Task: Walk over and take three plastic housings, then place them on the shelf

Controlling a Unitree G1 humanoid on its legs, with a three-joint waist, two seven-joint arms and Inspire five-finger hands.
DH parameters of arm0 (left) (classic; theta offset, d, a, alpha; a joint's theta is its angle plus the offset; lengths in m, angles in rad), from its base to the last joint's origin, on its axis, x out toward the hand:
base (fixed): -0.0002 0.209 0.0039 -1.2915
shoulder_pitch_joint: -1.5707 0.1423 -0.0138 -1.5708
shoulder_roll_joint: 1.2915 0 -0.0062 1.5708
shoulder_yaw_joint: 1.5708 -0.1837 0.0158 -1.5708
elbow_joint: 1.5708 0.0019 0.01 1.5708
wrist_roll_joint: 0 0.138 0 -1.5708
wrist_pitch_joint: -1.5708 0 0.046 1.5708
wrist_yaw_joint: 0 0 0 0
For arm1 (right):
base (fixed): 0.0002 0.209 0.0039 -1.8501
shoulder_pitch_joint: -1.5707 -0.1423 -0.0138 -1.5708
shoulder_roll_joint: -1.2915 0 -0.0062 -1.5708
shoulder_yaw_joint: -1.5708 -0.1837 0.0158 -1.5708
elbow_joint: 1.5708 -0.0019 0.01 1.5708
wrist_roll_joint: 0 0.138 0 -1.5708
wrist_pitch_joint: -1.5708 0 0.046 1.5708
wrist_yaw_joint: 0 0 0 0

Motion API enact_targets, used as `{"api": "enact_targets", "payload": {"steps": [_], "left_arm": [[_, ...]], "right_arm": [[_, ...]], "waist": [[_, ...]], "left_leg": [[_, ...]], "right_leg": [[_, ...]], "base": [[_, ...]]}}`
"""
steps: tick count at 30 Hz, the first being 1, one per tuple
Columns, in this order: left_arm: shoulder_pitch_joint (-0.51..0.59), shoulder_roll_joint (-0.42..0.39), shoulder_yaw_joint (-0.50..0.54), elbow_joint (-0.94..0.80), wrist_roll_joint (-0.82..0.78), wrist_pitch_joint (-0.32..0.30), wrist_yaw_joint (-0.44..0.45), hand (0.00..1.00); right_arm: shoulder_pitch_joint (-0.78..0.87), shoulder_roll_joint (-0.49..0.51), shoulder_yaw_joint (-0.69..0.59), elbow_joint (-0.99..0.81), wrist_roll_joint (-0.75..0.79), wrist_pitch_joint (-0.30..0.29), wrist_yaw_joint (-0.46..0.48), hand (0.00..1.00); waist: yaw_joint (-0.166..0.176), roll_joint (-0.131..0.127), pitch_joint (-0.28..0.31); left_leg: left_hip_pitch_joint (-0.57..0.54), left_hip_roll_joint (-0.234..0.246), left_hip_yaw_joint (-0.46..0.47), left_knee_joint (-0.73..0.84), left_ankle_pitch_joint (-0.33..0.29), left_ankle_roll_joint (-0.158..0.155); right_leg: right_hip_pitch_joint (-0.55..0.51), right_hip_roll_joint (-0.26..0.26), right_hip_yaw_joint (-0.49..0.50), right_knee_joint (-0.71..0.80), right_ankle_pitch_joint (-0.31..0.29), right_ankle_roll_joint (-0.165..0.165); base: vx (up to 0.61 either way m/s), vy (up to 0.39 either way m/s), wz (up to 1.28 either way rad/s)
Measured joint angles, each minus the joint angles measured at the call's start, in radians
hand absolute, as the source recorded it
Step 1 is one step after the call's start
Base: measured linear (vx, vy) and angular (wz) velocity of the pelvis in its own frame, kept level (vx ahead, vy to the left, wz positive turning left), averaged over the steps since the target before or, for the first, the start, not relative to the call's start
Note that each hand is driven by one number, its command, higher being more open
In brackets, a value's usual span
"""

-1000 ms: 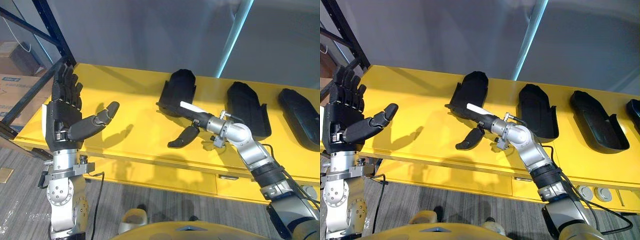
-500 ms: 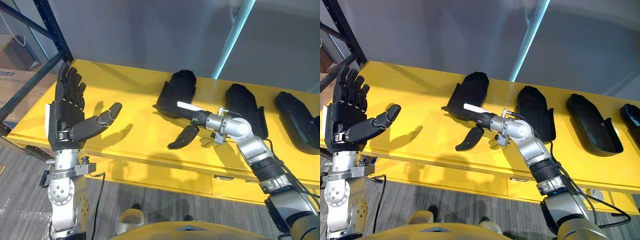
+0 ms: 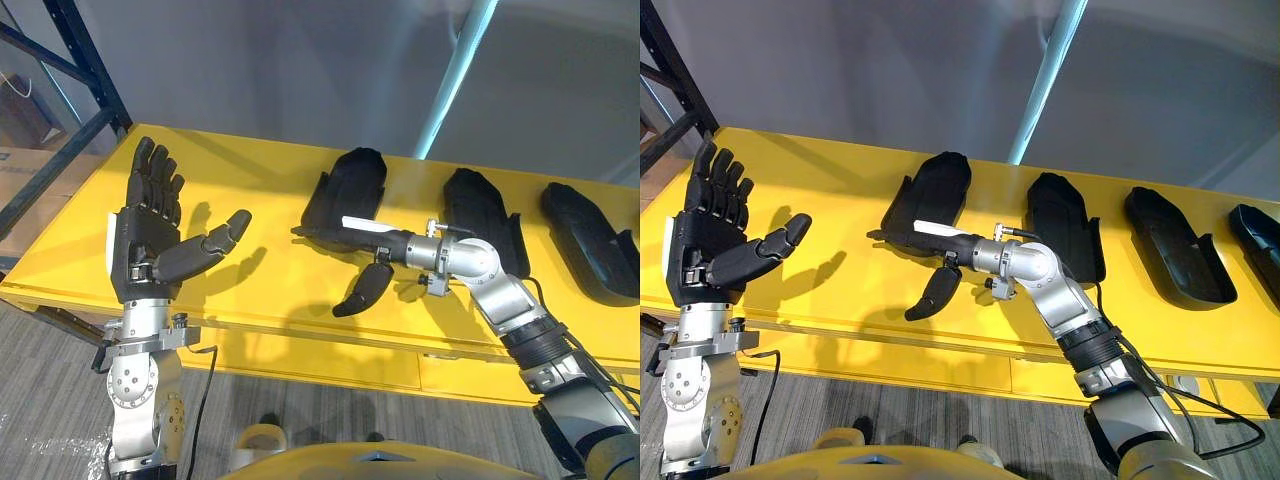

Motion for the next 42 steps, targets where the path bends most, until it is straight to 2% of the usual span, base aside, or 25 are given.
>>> {"api": "enact_targets", "payload": {"steps": [7,13,18,21,24,28,31,37,40,42], "left_arm": [[0.000,0.003,-0.002,0.000,-0.001,0.000,0.000,1.00],[0.000,0.003,-0.009,0.000,-0.001,0.000,0.000,1.00],[0.000,0.003,-0.009,0.000,-0.001,0.000,-0.001,1.00],[0.000,0.003,-0.006,0.001,-0.002,0.000,0.000,1.00],[0.000,0.004,-0.007,0.001,-0.005,0.000,0.001,1.00],[0.000,0.004,-0.007,0.001,-0.006,0.000,0.000,1.00],[0.000,0.004,-0.006,0.002,-0.013,0.000,-0.005,1.00],[0.000,0.003,-0.005,0.003,-0.050,0.000,-0.049,1.00],[0.000,0.002,-0.001,0.000,-0.081,0.000,-0.074,1.00],[0.000,0.002,0.015,-0.012,-0.095,0.000,-0.095,1.00]], "right_arm": [[0.028,-0.045,0.015,-0.088,0.000,0.037,0.062,1.00],[0.044,-0.051,0.032,-0.117,-0.001,0.052,0.074,1.00],[0.049,-0.059,0.036,-0.118,-0.004,0.036,0.046,1.00],[0.063,-0.087,0.036,-0.118,-0.009,-0.005,-0.024,1.00],[0.063,-0.101,0.027,-0.120,-0.033,-0.059,-0.134,1.00],[0.061,-0.102,-0.086,-0.174,-0.068,-0.166,-0.346,1.00],[0.037,-0.100,-0.152,-0.228,-0.049,-0.208,-0.434,1.00],[0.035,-0.014,-0.346,-0.385,0.187,-0.181,-0.515,1.00],[0.059,0.025,-0.457,-0.391,0.240,-0.159,-0.558,1.00],[0.155,0.059,-0.575,-0.402,0.258,-0.138,-0.625,1.00]], "waist": [[-0.003,0.010,-0.010],[-0.007,0.026,-0.022],[-0.009,0.028,-0.023],[-0.004,0.026,-0.024],[-0.007,0.025,-0.024],[-0.011,0.025,-0.024],[-0.014,0.025,-0.024],[-0.038,0.026,-0.025],[-0.045,0.027,-0.026],[-0.058,0.025,-0.028]], "left_leg": [[0.002,-0.001,0.005,-0.001,-0.008,-0.001],[0.015,0.001,0.018,-0.015,-0.006,0.000],[0.016,0.003,0.025,-0.015,-0.006,0.000],[0.015,0.003,0.036,-0.016,-0.005,-0.001],[0.016,0.003,0.046,-0.016,-0.002,-0.007],[0.021,0.003,0.064,-0.011,-0.004,-0.006],[0.029,0.003,0.077,-0.011,-0.010,-0.006],[0.031,0.004,0.095,0.015,-0.023,-0.002],[0.031,0.005,0.107,0.031,-0.037,-0.005],[0.032,0.005,0.112,0.035,-0.046,0.003]], "right_leg": [[-0.001,0.001,0.009,0.000,0.000,0.001],[-0.001,0.002,0.019,-0.001,0.000,0.001],[-0.004,0.004,0.027,-0.002,0.000,0.001],[-0.012,0.003,0.040,-0.002,0.001,0.001],[-0.017,0.003,0.048,-0.002,0.002,0.003],[-0.021,0.003,0.069,-0.002,0.006,0.010],[-0.021,0.003,0.083,-0.003,0.006,0.010],[-0.021,0.003,0.100,-0.002,0.006,0.010],[-0.019,0.003,0.117,-0.002,0.006,0.010],[-0.020,0.003,0.122,-0.002,0.006,0.010]], "base": [[-0.01,0.001,-0.02],[-0.02,-0.002,-0.07],[-0.01,0.000,-0.03],[0.00,0.011,-0.08],[0.00,0.007,-0.10],[-0.01,0.014,-0.12],[-0.02,0.011,-0.13],[-0.01,0.012,-0.10],[-0.02,0.016,-0.13],[-0.01,0.011,-0.05]]}}
